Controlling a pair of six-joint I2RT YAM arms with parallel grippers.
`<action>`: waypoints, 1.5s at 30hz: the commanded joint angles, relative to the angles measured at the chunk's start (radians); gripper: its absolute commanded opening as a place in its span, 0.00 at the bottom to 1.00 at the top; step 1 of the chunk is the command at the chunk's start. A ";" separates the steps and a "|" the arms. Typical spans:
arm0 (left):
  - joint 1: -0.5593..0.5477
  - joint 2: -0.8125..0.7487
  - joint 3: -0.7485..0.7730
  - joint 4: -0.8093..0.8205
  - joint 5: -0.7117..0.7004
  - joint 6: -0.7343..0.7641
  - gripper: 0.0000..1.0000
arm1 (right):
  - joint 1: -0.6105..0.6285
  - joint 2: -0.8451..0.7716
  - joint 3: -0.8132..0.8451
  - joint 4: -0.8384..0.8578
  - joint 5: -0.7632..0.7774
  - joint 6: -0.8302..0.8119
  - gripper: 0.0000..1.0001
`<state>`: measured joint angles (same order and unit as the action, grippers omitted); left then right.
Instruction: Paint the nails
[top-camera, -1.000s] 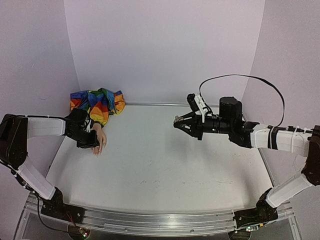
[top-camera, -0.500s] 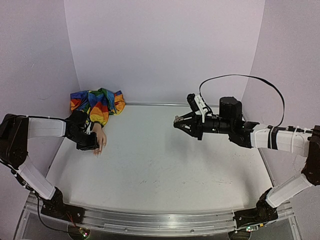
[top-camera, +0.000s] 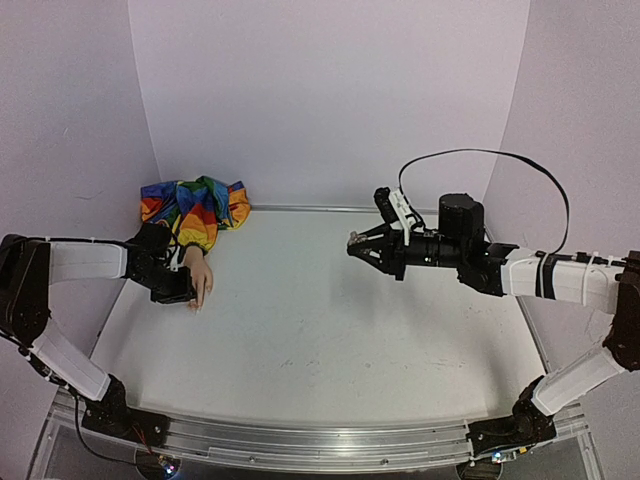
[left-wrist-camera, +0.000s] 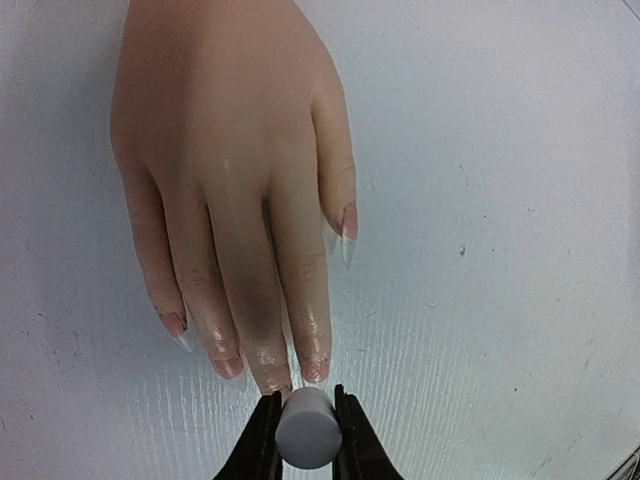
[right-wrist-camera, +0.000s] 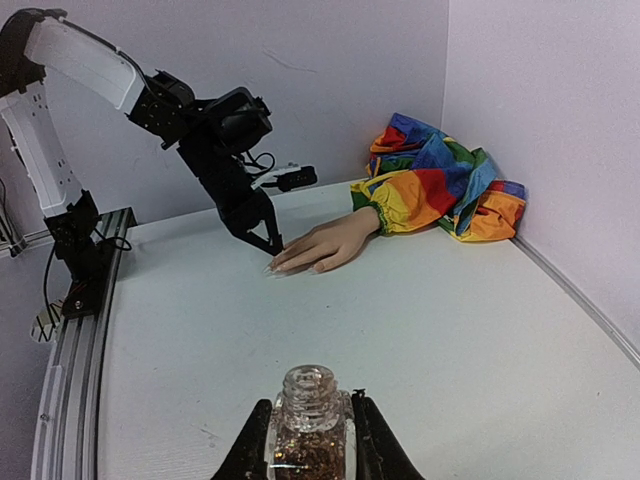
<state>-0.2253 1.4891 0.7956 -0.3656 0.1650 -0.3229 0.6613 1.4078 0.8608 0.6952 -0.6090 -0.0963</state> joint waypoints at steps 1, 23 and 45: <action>0.004 -0.037 0.029 0.016 0.013 -0.013 0.00 | -0.007 -0.036 0.004 0.060 -0.023 0.013 0.00; 0.005 0.046 0.088 0.022 0.017 0.004 0.00 | -0.007 -0.038 0.001 0.063 -0.019 0.012 0.00; 0.005 -0.014 0.007 0.016 0.036 -0.019 0.00 | -0.007 -0.039 0.003 0.064 -0.027 0.015 0.00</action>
<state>-0.2253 1.5307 0.8059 -0.3649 0.1833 -0.3244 0.6567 1.4071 0.8547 0.6960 -0.6094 -0.0929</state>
